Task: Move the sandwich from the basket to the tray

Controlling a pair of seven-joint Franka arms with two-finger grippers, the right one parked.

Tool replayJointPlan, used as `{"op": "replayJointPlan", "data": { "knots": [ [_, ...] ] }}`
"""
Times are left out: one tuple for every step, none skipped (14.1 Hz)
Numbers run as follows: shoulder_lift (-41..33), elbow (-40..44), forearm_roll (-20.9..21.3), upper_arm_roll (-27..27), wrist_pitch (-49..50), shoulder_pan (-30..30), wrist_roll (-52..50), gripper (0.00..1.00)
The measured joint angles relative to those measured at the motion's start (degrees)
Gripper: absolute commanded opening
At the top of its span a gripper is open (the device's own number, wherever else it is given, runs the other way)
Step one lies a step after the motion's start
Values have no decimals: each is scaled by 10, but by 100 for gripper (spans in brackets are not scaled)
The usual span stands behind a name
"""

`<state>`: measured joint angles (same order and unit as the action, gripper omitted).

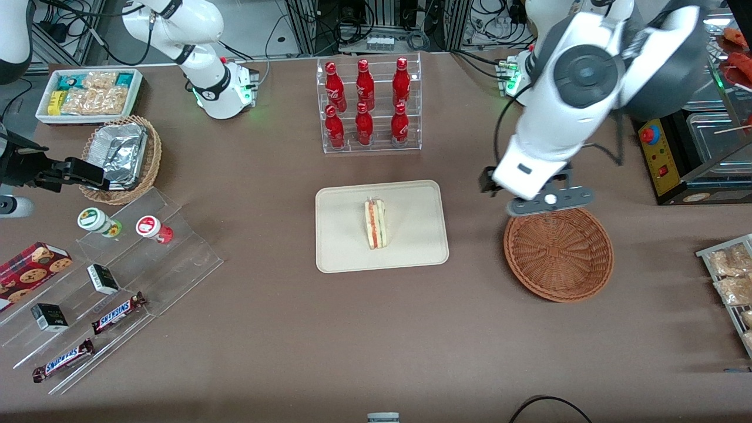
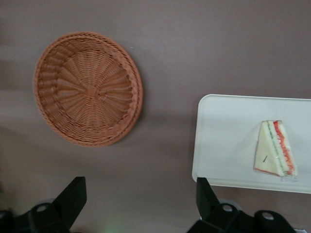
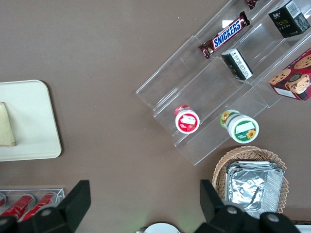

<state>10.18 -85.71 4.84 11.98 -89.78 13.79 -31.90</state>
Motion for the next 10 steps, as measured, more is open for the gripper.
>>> {"op": "replayJointPlan", "data": {
  "knots": [
    [-9, -4, -3, 0, 5, -14, 20, 99],
    [-18, -9, -6, 0, 11, -27, 40, 99],
    [-26, -13, -6, 0, 18, -39, 58, 99],
    [-33, -16, -6, -1, 25, -53, 78, 99],
    [-41, -21, -7, -1, 31, -68, 102, 99],
    [-48, -25, -8, -1, 36, -82, 123, 99],
    [-55, -30, -10, -1, 41, -95, 142, 99],
    [-63, -36, -15, -2, 43, -106, 162, 99],
    [-72, -43, -22, -6, 44, -115, 182, 99],
    [-80, -49, -30, -18, 44, -119, 202, 99]
  ]
}}
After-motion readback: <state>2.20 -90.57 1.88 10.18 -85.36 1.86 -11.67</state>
